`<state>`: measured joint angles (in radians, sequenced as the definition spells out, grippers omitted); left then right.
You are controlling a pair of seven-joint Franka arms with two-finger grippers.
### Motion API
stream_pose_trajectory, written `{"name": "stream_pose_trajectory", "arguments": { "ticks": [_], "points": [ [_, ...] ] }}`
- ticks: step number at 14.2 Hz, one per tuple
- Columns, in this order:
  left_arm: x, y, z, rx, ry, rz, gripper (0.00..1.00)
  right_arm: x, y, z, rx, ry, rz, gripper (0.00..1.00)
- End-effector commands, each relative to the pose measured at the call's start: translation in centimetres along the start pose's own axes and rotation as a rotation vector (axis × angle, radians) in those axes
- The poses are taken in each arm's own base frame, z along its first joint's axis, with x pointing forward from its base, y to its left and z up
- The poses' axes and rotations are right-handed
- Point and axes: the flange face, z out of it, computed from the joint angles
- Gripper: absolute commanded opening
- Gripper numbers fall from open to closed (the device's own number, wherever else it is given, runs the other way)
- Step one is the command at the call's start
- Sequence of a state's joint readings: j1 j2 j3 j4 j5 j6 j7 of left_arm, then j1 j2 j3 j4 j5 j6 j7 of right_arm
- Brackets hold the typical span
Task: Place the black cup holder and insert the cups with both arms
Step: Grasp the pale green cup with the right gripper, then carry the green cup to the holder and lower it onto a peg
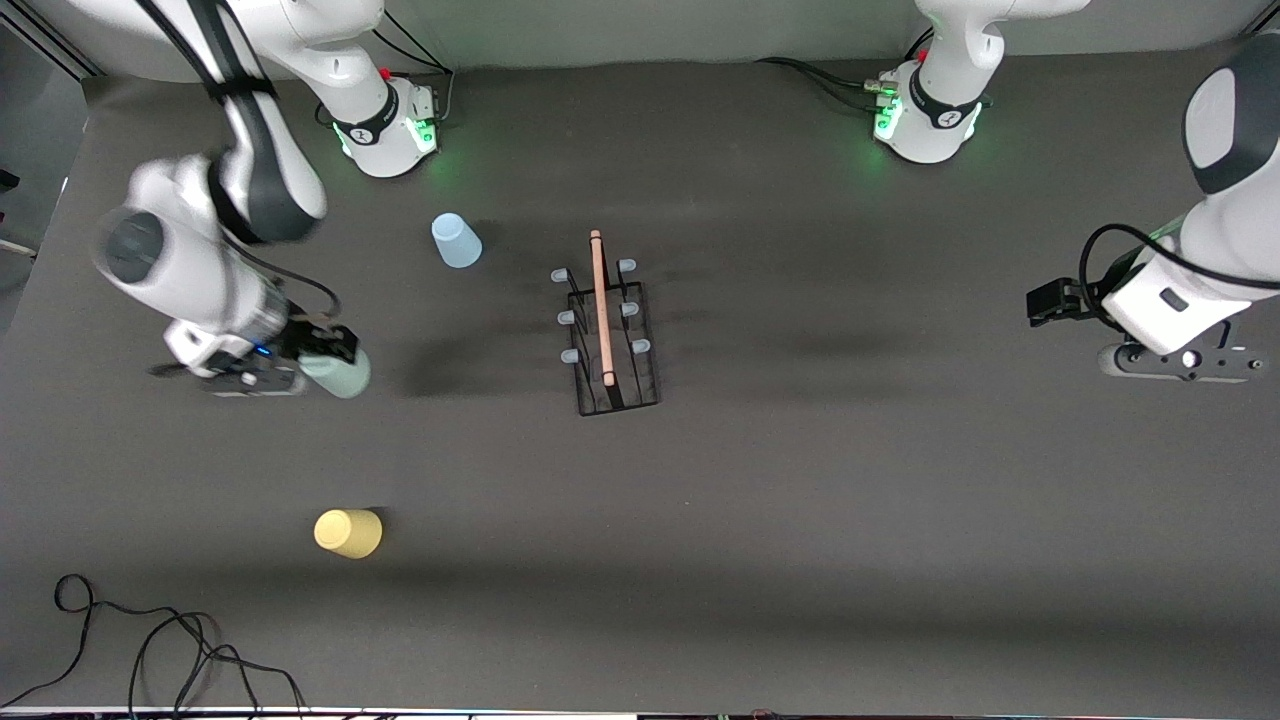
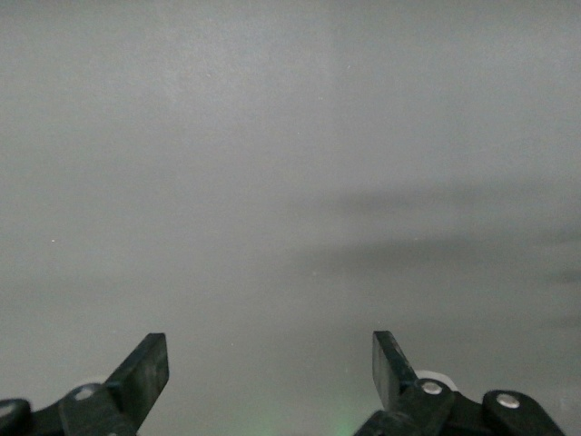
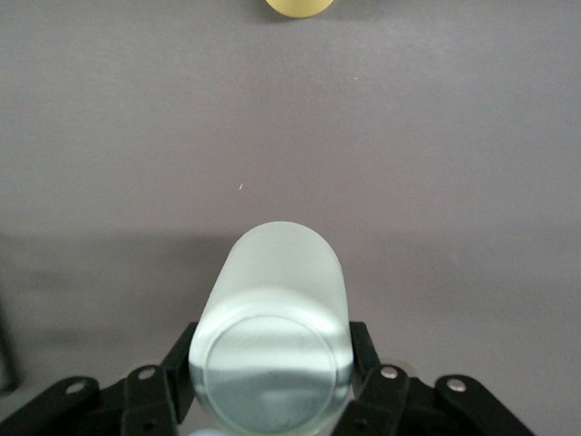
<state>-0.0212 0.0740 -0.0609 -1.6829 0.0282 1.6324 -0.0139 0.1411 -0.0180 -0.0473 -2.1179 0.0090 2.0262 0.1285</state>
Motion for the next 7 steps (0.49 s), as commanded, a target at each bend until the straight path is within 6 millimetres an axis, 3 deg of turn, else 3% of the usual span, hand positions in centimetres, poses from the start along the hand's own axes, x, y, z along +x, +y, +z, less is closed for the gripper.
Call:
{"name": "stream_pose_trajectory", "arguments": {
  "ticks": [1,3,5,7],
  "points": [
    [-0.5,-0.1,-0.4,0.013,0.014,-0.005,1.0,-0.5,-0.2,-8.3,0.009,-0.034,0.078,0.0],
    [-0.4,-0.1,-0.4,0.013,0.022,-0.005,1.0,-2.3,-0.6,-11.6,0.006,-0.044,0.178,0.0],
    [-0.3,0.0,-0.3,0.014,0.028,-0.003,1.0,-4.6,-5.6,-13.1,-0.002,-0.033,0.299,0.0],
    [-0.3,-0.2,-0.4,0.014,0.03,-0.007,1.0,-6.3,-10.8,-12.9,-0.022,-0.046,0.441,0.0]
  ]
}}
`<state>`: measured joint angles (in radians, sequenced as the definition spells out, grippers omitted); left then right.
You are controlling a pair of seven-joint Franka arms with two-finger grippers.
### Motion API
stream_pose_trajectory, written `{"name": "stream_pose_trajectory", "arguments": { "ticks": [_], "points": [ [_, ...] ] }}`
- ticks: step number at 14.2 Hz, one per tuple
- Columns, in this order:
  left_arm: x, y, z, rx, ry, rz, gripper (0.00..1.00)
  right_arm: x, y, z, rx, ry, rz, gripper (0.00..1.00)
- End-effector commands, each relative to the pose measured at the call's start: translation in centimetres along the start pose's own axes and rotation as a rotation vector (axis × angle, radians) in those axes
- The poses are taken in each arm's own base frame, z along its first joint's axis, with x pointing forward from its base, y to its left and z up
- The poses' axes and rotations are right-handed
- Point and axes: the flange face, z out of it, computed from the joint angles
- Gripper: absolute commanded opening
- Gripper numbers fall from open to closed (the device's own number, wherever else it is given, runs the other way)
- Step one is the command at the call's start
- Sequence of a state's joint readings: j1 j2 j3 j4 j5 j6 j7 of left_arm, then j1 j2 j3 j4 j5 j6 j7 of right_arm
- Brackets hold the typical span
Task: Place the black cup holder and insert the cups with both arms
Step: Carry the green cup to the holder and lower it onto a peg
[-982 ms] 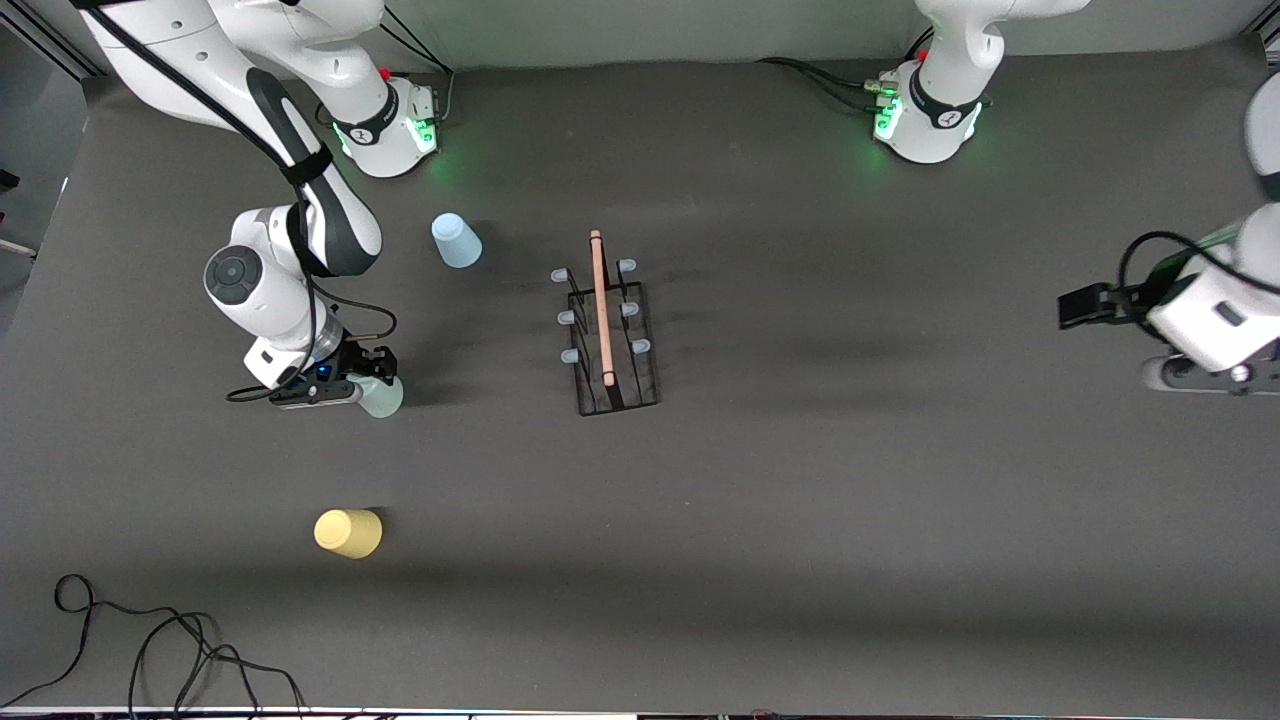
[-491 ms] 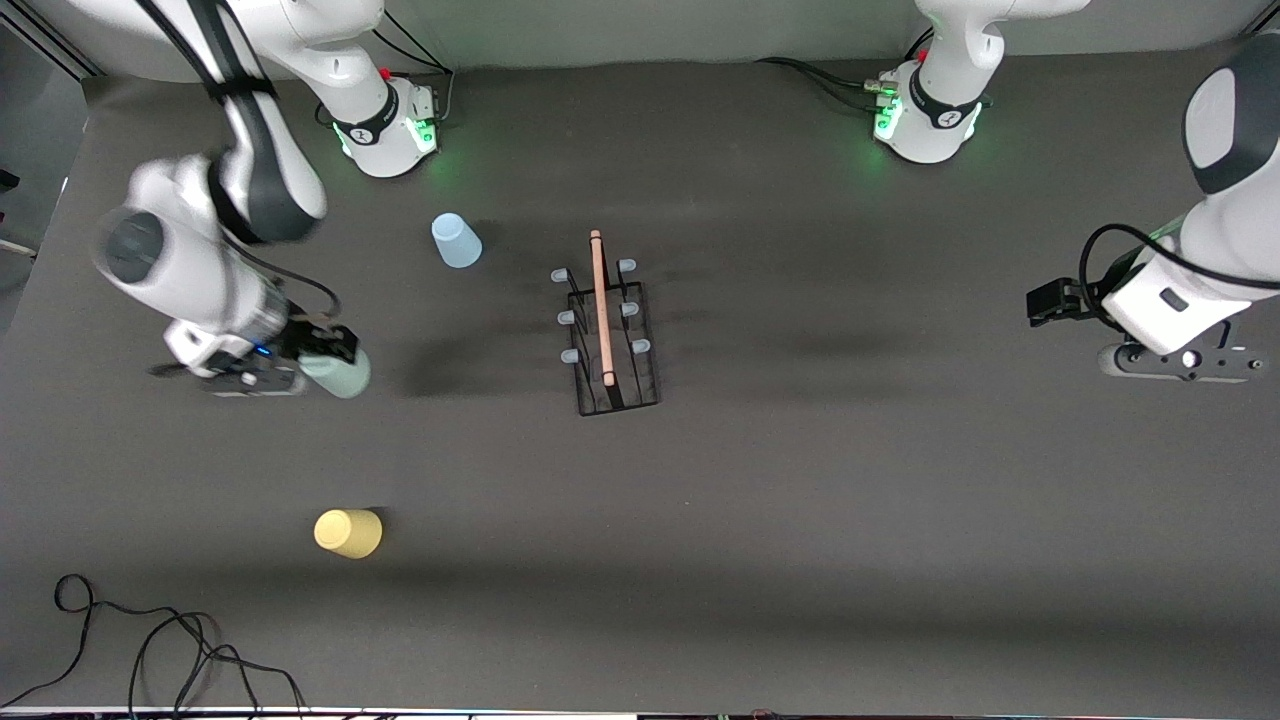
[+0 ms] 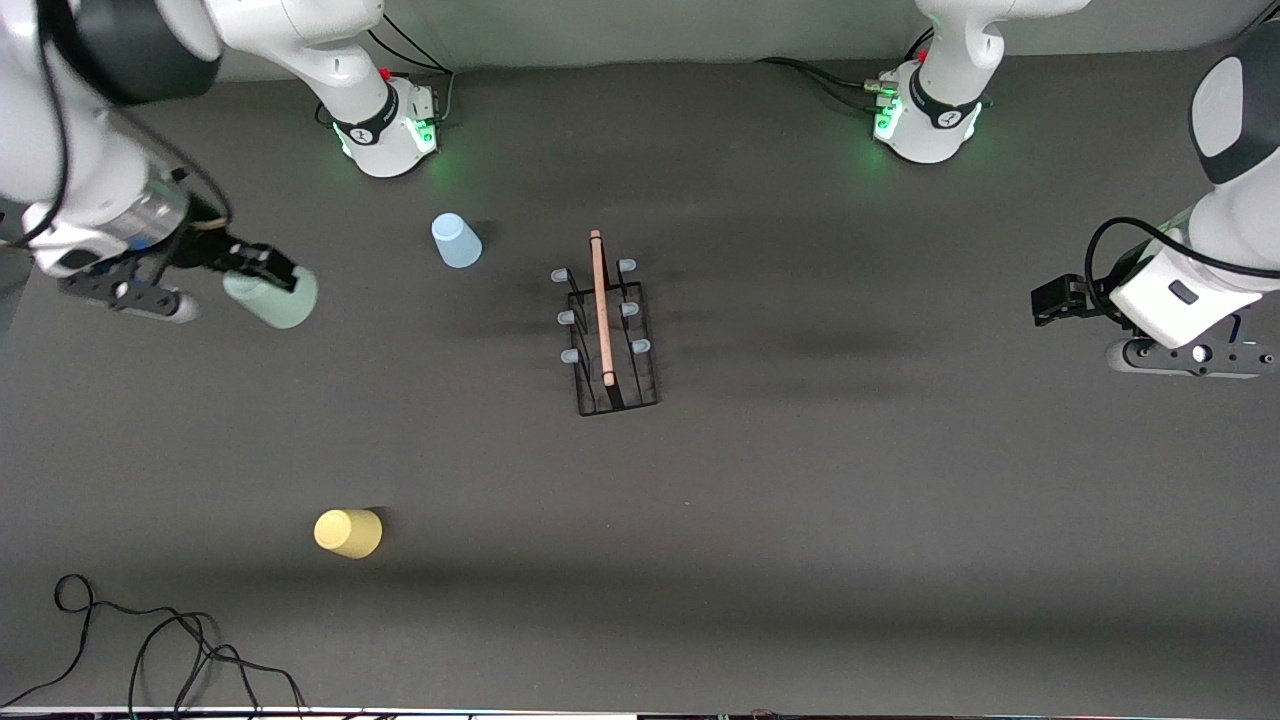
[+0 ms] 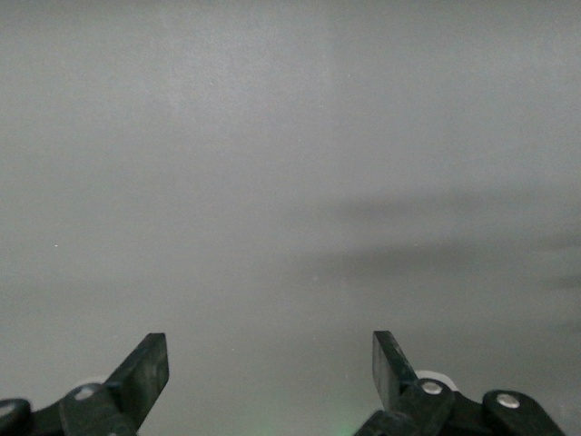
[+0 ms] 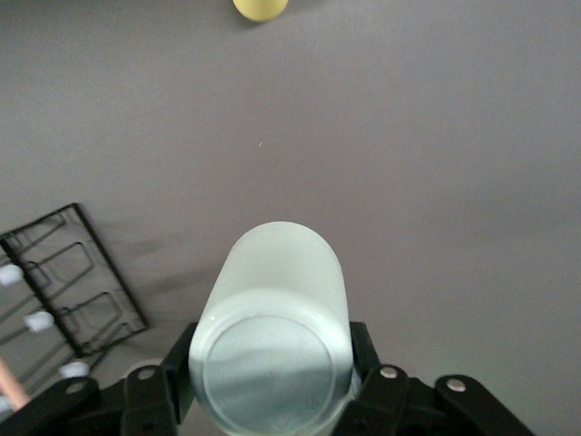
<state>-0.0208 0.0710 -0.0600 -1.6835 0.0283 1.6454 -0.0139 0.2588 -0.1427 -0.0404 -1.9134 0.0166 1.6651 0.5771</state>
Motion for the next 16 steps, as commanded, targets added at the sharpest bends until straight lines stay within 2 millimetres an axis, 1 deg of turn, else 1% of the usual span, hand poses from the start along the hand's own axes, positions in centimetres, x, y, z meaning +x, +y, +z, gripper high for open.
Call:
{"name": "stream_pose_trajectory", "arguments": {
  "ticks": [1,3,5,6,7,8,10,12,13,14,16],
  "points": [
    [-0.4,-0.2,-0.2,0.014,0.016,-0.006,1.0,-5.2,-6.8,0.3,-0.015,-0.007,0.174,0.0],
    [-0.4,-0.2,-0.2,0.014,0.016,-0.006,1.0,-8.6,-11.2,1.1,0.02,-0.037,0.31,0.0],
    [-0.4,-0.2,-0.2,0.014,0.016,-0.006,1.0,-11.6,-15.4,2.6,0.031,-0.039,0.407,0.0],
    [-0.4,-0.2,-0.1,0.014,0.014,-0.006,1.0,-13.2,-17.2,3.4,0.033,-0.034,0.437,0.0],
    [-0.4,-0.2,-0.2,0.014,0.016,-0.006,1.0,-14.8,-18.9,4.7,0.033,-0.029,0.451,0.0],
    [-0.4,-0.2,-0.2,0.014,0.016,-0.007,1.0,-16.1,-20.0,6.0,0.039,-0.024,0.453,0.0],
    [-0.4,-0.3,-0.2,0.014,0.016,-0.007,1.0,-16.4,-20.3,8.9,0.064,-0.013,0.457,0.0],
    [-0.4,-0.2,-0.1,0.014,0.014,-0.007,1.0,-16.2,-20.4,11.4,0.081,-0.004,0.462,0.0],
    [-0.4,-0.3,-0.2,0.014,0.014,-0.007,1.0,-16.1,-20.5,12.3,0.084,-0.001,0.463,0.0],
    [-0.4,-0.3,-0.2,0.014,0.014,-0.007,1.0,-15.8,-21.0,13.4,0.08,0.0,0.464,0.0],
    [-0.4,-0.3,-0.2,0.014,0.014,-0.007,1.0,-16.1,-22.3,15.9,0.067,0.002,0.449,0.0]
  ]
}}
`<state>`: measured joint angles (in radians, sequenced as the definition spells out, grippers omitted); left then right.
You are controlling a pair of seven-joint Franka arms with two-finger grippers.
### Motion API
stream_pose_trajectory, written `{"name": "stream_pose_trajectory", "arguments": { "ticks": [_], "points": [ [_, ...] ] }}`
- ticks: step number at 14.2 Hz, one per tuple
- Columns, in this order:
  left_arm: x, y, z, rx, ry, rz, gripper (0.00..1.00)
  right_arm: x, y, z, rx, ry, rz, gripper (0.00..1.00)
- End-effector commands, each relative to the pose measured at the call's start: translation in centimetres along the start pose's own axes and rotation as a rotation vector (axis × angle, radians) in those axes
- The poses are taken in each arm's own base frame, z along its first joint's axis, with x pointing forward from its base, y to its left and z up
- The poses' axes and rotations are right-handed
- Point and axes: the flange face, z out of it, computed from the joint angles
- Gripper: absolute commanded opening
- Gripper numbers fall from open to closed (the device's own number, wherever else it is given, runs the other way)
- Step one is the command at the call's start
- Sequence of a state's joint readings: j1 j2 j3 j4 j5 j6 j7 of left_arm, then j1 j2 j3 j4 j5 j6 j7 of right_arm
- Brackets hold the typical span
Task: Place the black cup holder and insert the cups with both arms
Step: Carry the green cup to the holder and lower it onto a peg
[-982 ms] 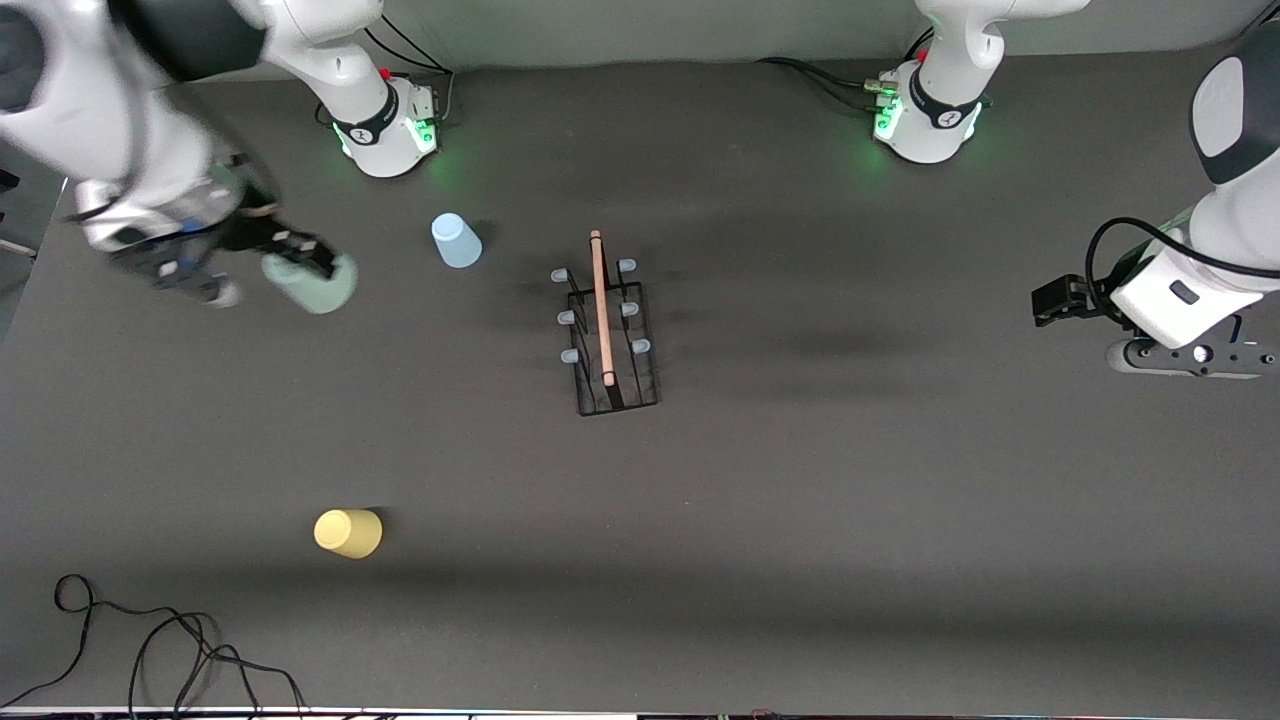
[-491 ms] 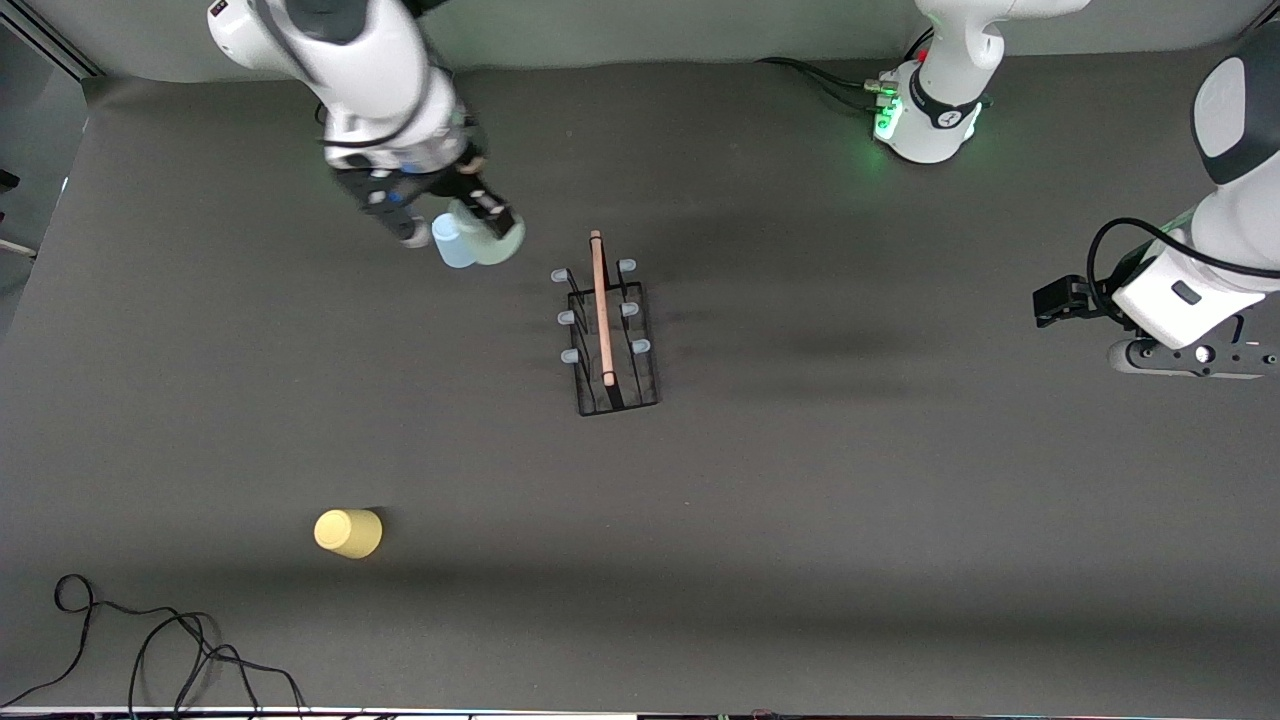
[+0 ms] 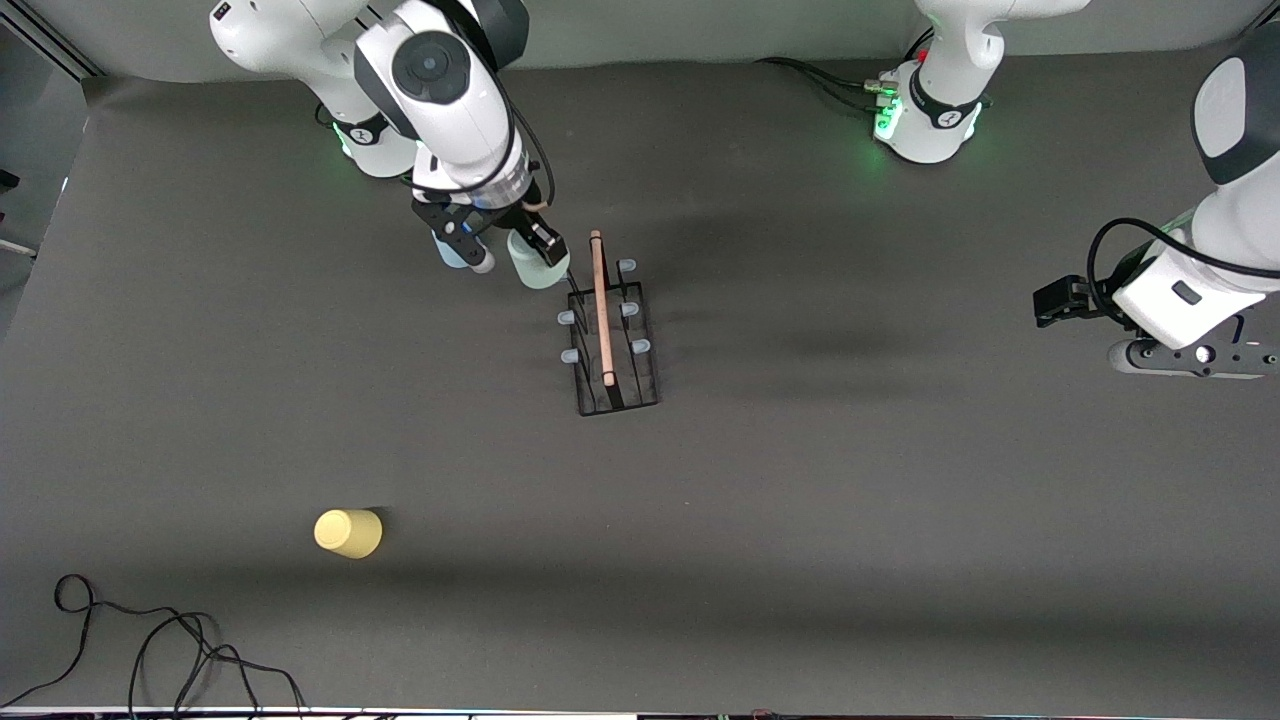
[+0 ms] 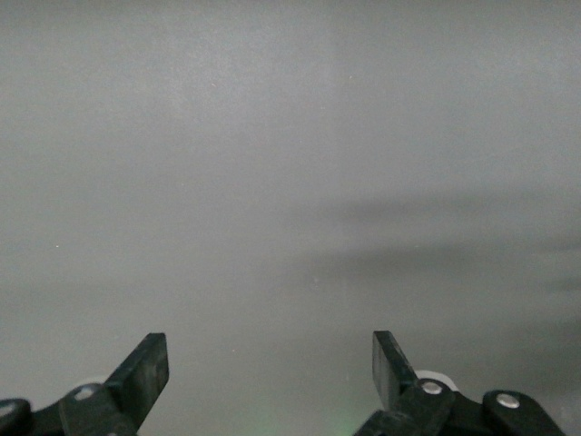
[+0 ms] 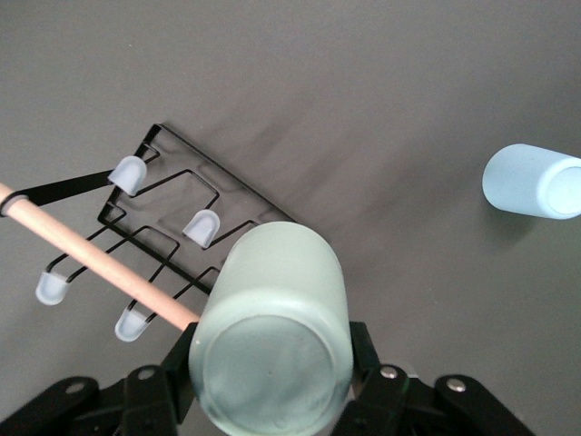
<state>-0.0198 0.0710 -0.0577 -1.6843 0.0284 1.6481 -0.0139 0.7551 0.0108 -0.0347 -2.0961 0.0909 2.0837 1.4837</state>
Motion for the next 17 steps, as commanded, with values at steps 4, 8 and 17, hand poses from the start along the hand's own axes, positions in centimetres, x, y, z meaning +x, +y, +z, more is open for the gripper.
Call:
{"name": "stream_pose_trajectory", "arguments": {
  "ticks": [4,8,17],
  "points": [
    [-0.4,-0.1,-0.2,0.014,0.012,-0.004,1.0,-1.6,-2.0,5.9,-0.013,0.0,0.024,0.0],
    [-0.4,-0.1,-0.2,0.014,0.012,-0.004,1.0,-1.6,-1.7,9.7,-0.002,0.009,0.039,0.0],
    [-0.4,0.0,-0.3,0.014,0.014,-0.003,1.0,0.8,-4.8,-1.7,-0.076,-0.008,0.069,1.0]
  ]
}}
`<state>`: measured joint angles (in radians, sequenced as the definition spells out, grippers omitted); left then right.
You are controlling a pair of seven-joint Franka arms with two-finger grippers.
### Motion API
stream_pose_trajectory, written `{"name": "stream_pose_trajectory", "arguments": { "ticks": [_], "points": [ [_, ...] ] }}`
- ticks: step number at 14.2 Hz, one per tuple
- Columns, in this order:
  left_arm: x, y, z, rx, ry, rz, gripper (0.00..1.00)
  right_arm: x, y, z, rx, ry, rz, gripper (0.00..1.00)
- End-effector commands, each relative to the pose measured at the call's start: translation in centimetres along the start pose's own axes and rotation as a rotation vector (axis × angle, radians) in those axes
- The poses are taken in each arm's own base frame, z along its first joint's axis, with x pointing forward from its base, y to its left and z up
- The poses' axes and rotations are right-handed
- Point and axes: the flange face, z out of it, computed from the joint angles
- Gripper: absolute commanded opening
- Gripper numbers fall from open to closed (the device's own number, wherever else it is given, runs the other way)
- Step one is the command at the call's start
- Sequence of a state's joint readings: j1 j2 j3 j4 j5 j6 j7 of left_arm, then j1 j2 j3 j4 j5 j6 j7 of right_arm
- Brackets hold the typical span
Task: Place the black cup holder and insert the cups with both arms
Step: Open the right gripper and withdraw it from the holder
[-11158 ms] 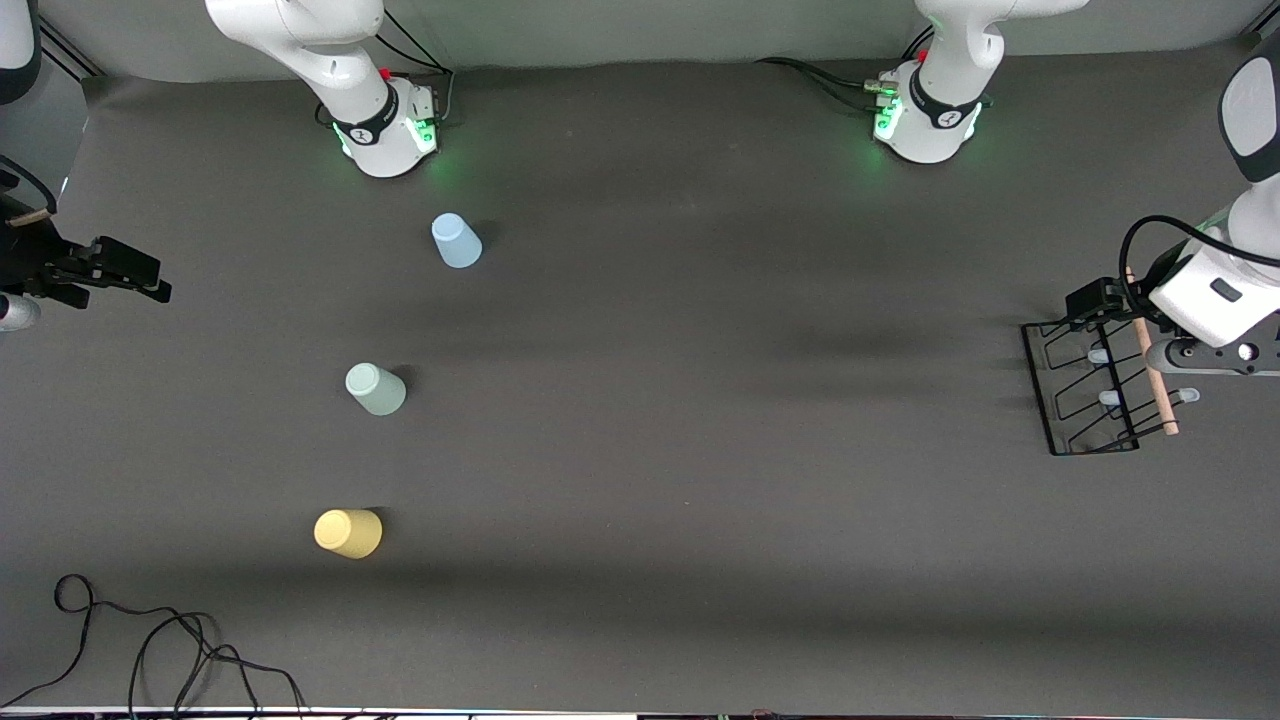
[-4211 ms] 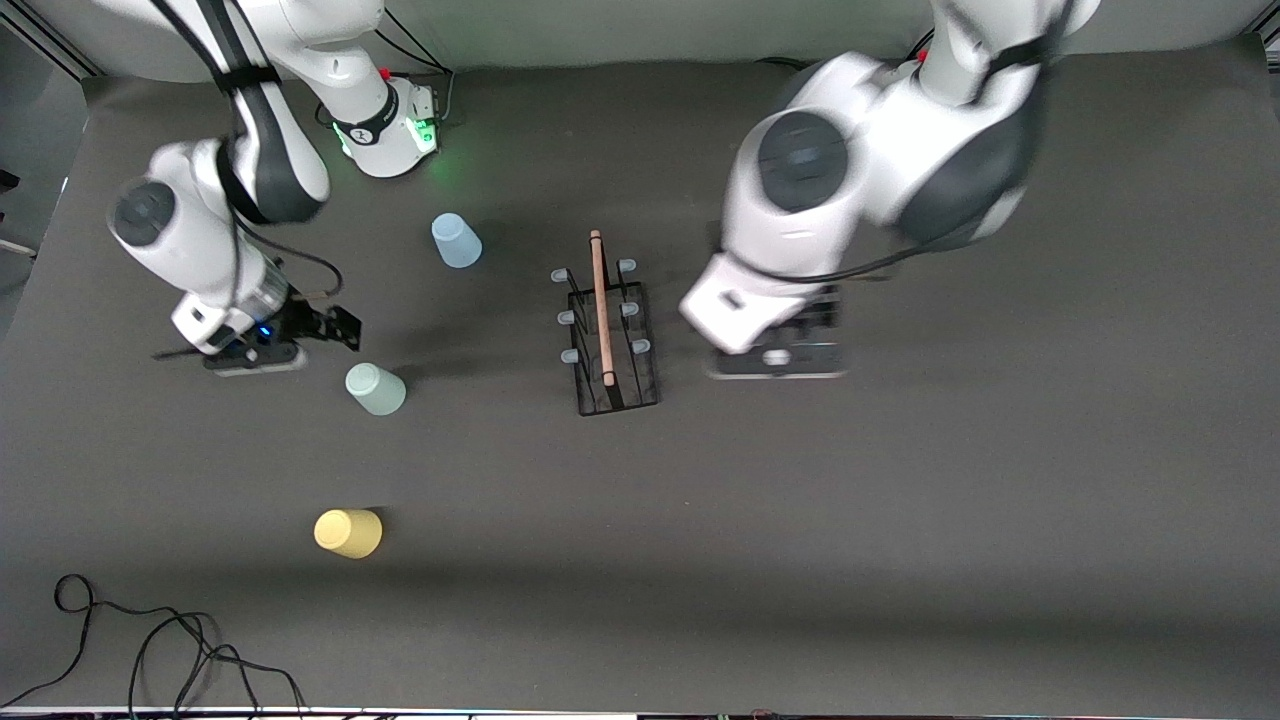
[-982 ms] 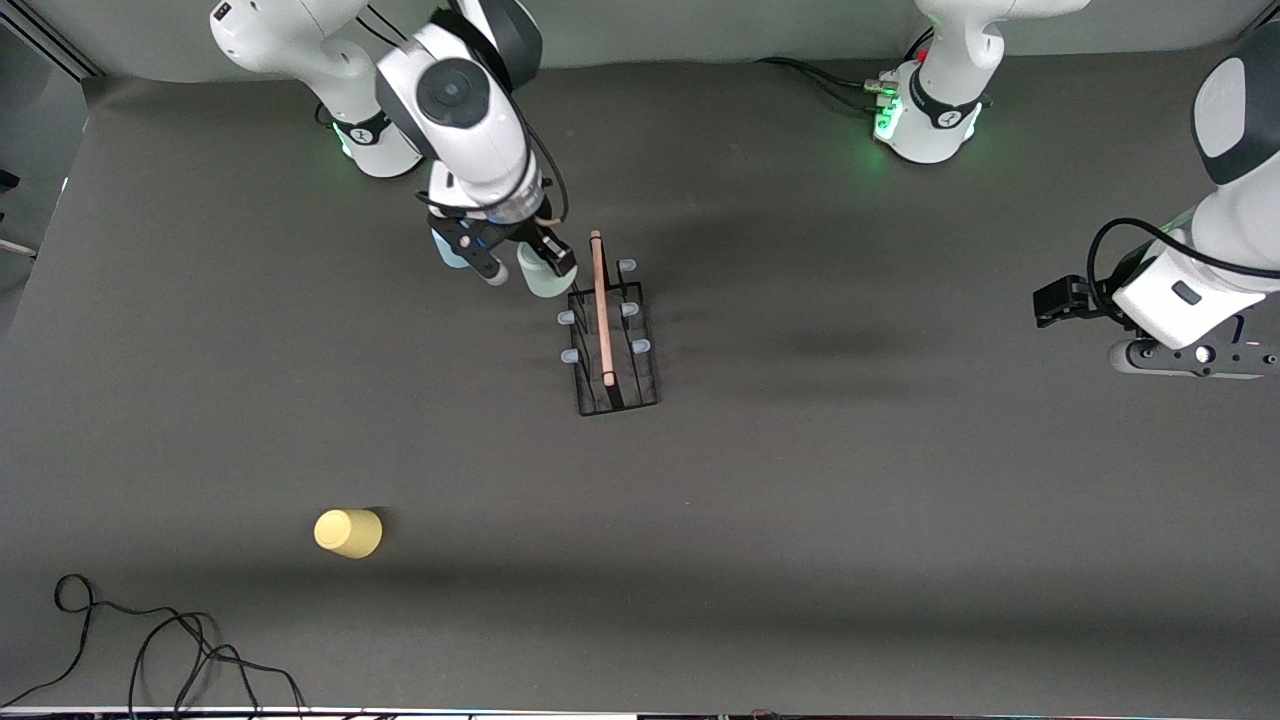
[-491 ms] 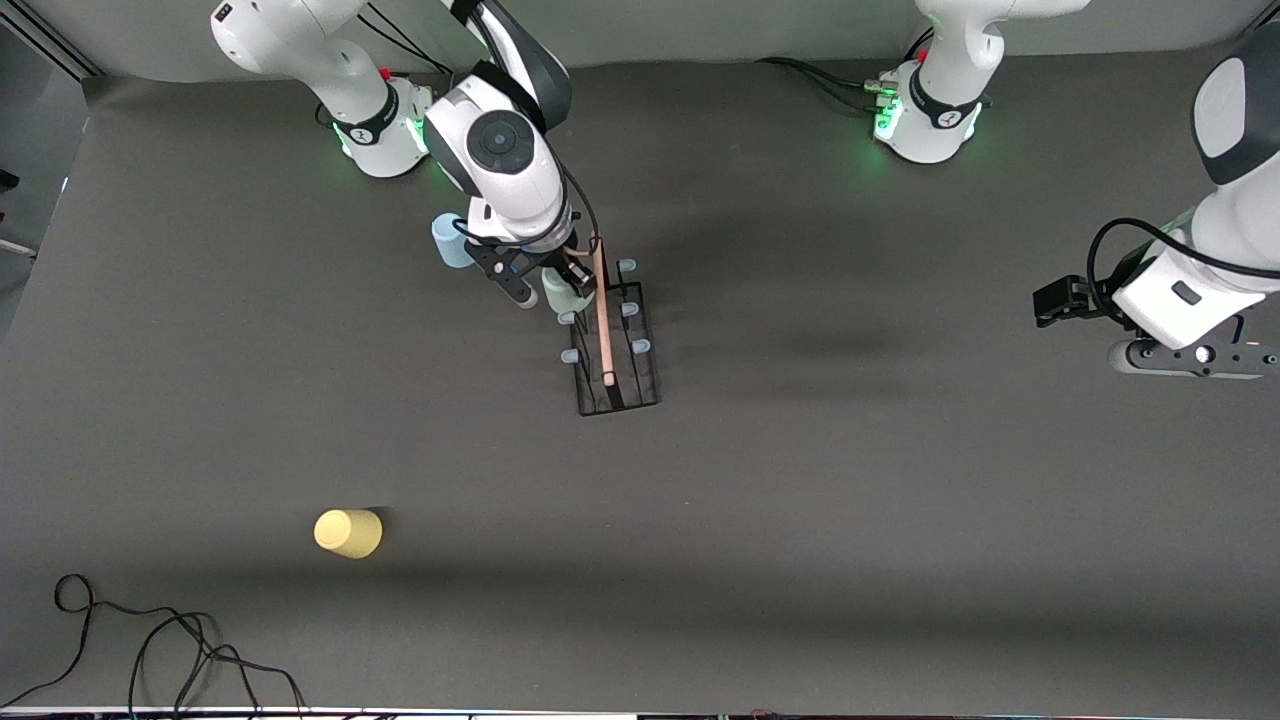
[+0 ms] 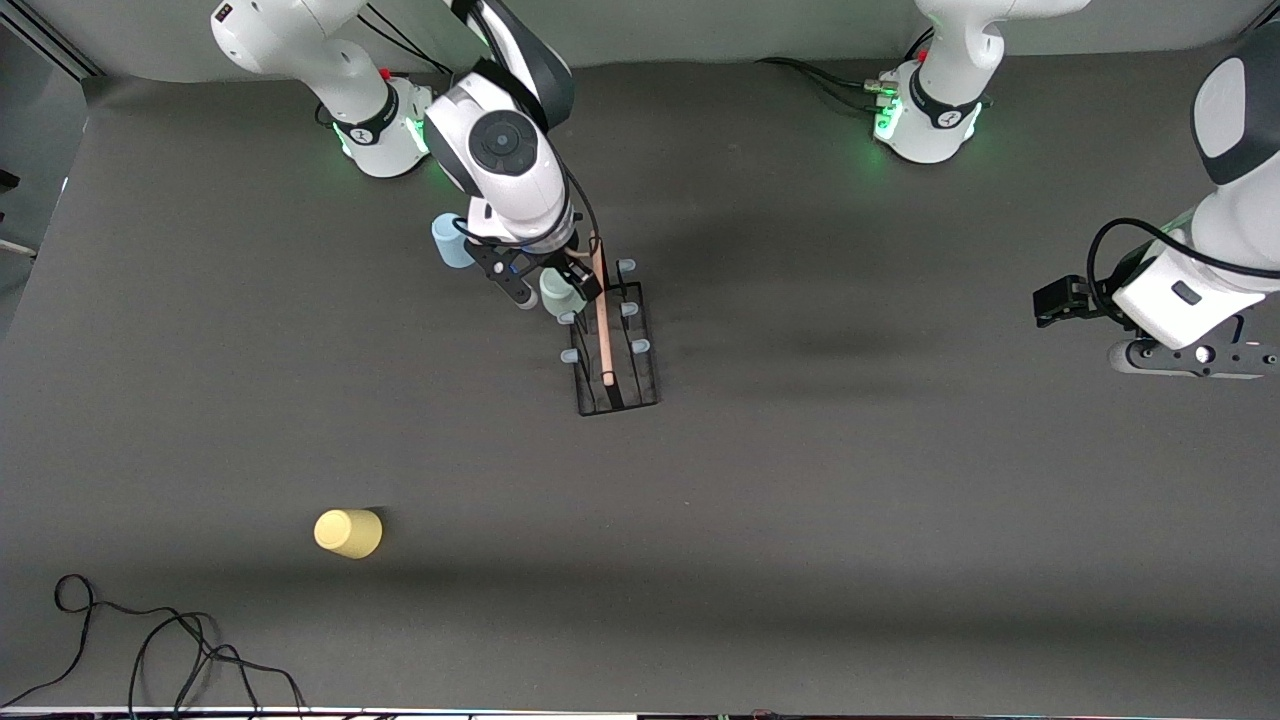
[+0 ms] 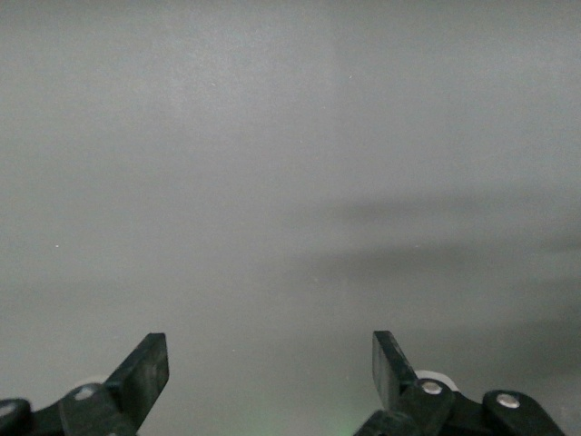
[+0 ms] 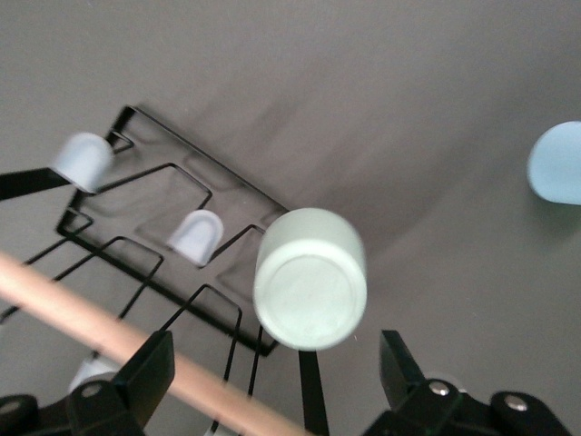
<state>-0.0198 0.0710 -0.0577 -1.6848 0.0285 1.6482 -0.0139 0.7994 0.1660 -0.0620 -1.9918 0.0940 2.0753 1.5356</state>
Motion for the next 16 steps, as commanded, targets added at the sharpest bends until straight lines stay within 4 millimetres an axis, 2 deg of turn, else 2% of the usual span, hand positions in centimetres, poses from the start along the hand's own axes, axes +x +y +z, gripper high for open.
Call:
{"name": "stream_pose_trajectory", "arguments": {
  "ticks": [1,2,4,6,9,11,13,14,16],
  "points": [
    [-0.4,0.0,-0.3,0.014,0.014,-0.003,1.0,2.3,-1.2,-8.4,-0.024,-0.016,0.016,1.0],
    [-0.4,0.0,-0.3,0.014,0.016,-0.003,1.0,3.8,-1.1,-10.8,-0.03,-0.018,-0.029,1.0],
    [-0.4,0.0,-0.3,0.014,0.014,-0.003,1.0,8.7,-0.4,-14.6,-0.032,-0.017,-0.135,1.0],
    [-0.4,0.0,-0.3,0.014,0.016,-0.003,1.0,14.0,0.7,-16.6,-0.022,-0.006,-0.296,1.0],
    [-0.4,0.0,-0.3,0.014,0.016,-0.003,1.0,23.4,3.8,-18.1,-0.009,0.027,-0.537,1.0],
    [-0.4,0.0,-0.3,0.014,0.014,-0.003,1.0,29.3,4.7,-18.0,-0.03,0.063,-0.664,1.0],
    [-0.4,0.0,-0.3,0.012,0.016,-0.003,1.0,35.2,5.0,-16.8,-0.058,0.106,-0.781,1.0],
    [-0.4,0.0,-0.3,0.012,0.014,-0.003,1.0,37.7,5.1,-16.6,-0.061,0.129,-0.814,1.0],
    [-0.4,0.0,-0.3,0.012,0.016,-0.003,1.0,40.1,3.8,-15.7,-0.031,0.135,-0.87,1.0]
  ]
}}
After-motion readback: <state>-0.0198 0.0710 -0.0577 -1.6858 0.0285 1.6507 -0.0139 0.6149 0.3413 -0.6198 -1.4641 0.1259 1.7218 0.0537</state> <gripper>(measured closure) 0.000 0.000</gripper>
